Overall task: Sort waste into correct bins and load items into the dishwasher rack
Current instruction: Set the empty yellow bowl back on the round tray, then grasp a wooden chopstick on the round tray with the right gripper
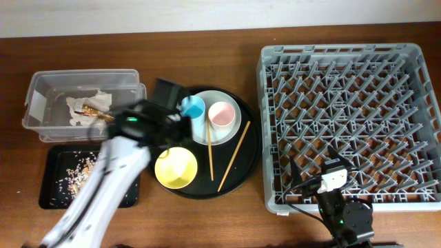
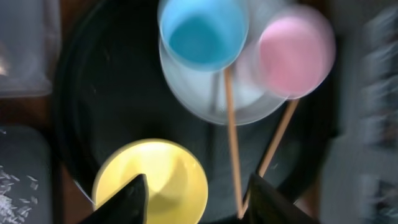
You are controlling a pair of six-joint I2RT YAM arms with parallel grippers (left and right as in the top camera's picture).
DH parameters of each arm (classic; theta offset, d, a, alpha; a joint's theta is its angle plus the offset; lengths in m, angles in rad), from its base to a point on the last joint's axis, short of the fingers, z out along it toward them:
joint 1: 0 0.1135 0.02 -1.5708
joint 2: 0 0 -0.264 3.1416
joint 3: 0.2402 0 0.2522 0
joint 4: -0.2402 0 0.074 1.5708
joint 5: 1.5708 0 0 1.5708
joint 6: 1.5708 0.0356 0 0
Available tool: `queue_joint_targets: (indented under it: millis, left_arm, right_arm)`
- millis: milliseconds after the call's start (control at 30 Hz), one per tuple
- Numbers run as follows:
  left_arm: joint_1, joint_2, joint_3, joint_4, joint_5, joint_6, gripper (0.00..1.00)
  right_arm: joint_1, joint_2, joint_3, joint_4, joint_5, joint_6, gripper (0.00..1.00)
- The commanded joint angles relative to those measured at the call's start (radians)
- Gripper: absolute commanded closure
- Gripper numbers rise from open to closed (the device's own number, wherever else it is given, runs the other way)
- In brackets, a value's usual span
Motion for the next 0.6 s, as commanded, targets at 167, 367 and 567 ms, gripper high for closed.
queue_joint_targets:
  millis: [167,367,567]
  left_arm:
    - [0.421,-0.108,0.083,-0.126,0.103,0.049,0.01]
    - [0.420,-0.108,0.083,-0.130,0.103,0.049,0.01]
    - [0.420,-0.108,0.083,-0.130,0.103,0.049,0.01]
  right_arm:
    - [-0.005,0.437,0.679,-0.554,-0.066,0.293,0.02]
    - [0.029,1.260,1.491,-1.037,-0.619,0.337,0.39]
    - [0.461,1.654,1.491,-0.954,-0.145,0.586,0.55]
